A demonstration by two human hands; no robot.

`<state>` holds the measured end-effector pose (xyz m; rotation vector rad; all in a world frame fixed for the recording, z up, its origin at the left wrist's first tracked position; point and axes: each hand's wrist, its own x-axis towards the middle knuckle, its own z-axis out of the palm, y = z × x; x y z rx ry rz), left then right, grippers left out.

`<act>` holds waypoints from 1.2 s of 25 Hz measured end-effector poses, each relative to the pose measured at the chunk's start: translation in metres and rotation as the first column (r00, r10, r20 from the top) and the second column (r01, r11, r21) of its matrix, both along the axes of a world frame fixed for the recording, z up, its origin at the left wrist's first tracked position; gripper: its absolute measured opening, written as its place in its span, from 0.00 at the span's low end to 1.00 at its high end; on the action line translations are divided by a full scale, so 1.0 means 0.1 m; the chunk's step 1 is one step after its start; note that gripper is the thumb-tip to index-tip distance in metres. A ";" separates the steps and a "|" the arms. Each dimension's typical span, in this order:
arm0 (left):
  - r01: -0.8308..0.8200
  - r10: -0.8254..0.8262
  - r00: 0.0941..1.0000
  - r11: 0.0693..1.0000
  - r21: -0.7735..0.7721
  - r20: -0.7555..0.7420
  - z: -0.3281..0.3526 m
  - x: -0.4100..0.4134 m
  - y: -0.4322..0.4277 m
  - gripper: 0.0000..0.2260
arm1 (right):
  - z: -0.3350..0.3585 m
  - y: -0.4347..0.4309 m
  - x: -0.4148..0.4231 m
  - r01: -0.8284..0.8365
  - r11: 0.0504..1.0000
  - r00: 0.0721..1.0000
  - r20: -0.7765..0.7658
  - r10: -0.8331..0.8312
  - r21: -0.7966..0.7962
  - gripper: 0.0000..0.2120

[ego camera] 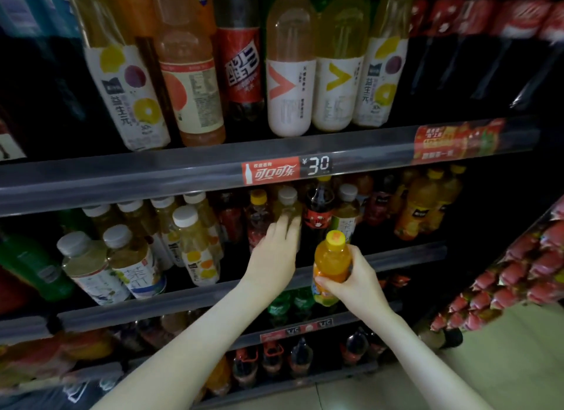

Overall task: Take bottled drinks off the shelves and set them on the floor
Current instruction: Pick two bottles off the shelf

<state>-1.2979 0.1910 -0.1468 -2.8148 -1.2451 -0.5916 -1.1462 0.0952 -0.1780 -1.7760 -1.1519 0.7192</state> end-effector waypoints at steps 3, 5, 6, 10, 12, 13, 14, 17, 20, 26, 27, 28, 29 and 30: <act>-0.200 0.199 0.977 0.980 -0.007 -0.075 0.11 0.37 0.10 0.38 | 0.06 -0.01 0.28 -0.032 0.999 0.999 0.012 0.031 0.019 0.30; -0.307 0.310 0.941 0.951 0.047 -0.132 0.04 0.53 0.26 0.36 | 0.09 0.03 0.43 -0.077 0.997 0.997 0.017 0.077 0.015 0.29; -0.336 0.343 0.931 0.939 0.079 -0.123 0.05 0.60 0.30 0.37 | 0.11 0.05 0.49 -0.103 0.995 0.994 0.024 0.103 0.007 0.29; -0.365 0.364 0.901 0.930 0.039 -0.237 0.17 0.72 0.42 0.37 | 0.12 0.16 0.63 -0.181 0.983 0.983 0.033 0.181 -0.009 0.28; -0.359 0.372 0.910 0.928 0.102 -0.181 0.22 0.68 0.39 0.26 | 0.11 0.20 0.65 -0.209 0.978 0.978 0.019 0.209 0.001 0.28; -0.349 0.359 0.910 0.933 0.082 -0.207 0.23 0.65 0.34 0.23 | 0.10 0.21 0.65 -0.217 0.976 0.976 0.018 0.217 0.009 0.29; -0.334 0.330 0.921 0.942 0.015 -0.206 0.21 0.61 0.29 0.22 | 0.08 0.21 0.65 -0.221 0.975 0.975 0.015 0.220 0.014 0.29; -0.243 0.242 0.963 0.970 0.003 -0.118 0.08 0.43 -0.01 0.19 | 0.04 0.19 0.59 -0.192 0.980 0.981 -0.014 0.193 0.045 0.30; -0.060 0.084 0.993 0.962 0.267 -0.081 -0.07 0.22 -0.09 0.16 | 0.08 0.17 0.51 -0.117 0.986 0.991 -0.046 0.123 0.122 0.31; -0.080 0.051 0.969 0.991 0.111 0.242 0.27 -0.02 -0.25 0.19 | 0.15 0.26 0.41 0.060 0.973 0.994 -0.101 -0.038 0.223 0.31; -0.072 0.052 0.948 0.996 0.053 0.315 0.37 -0.08 -0.26 0.19 | 0.16 0.29 0.37 0.061 0.974 0.994 -0.099 -0.040 0.216 0.32; -0.070 0.066 0.921 0.998 -0.003 0.383 0.45 -0.15 -0.27 0.18 | 0.16 0.32 0.32 0.057 0.976 0.995 -0.091 -0.039 0.208 0.32; -0.068 0.084 0.899 0.996 -0.052 0.431 0.52 -0.23 -0.28 0.18 | 0.17 0.36 0.25 0.055 0.978 0.996 -0.085 -0.039 0.199 0.32; -0.067 0.093 0.883 0.995 -0.071 0.460 0.55 -0.30 -0.29 0.17 | 0.18 0.40 0.16 0.054 0.979 0.996 -0.085 -0.038 0.196 0.32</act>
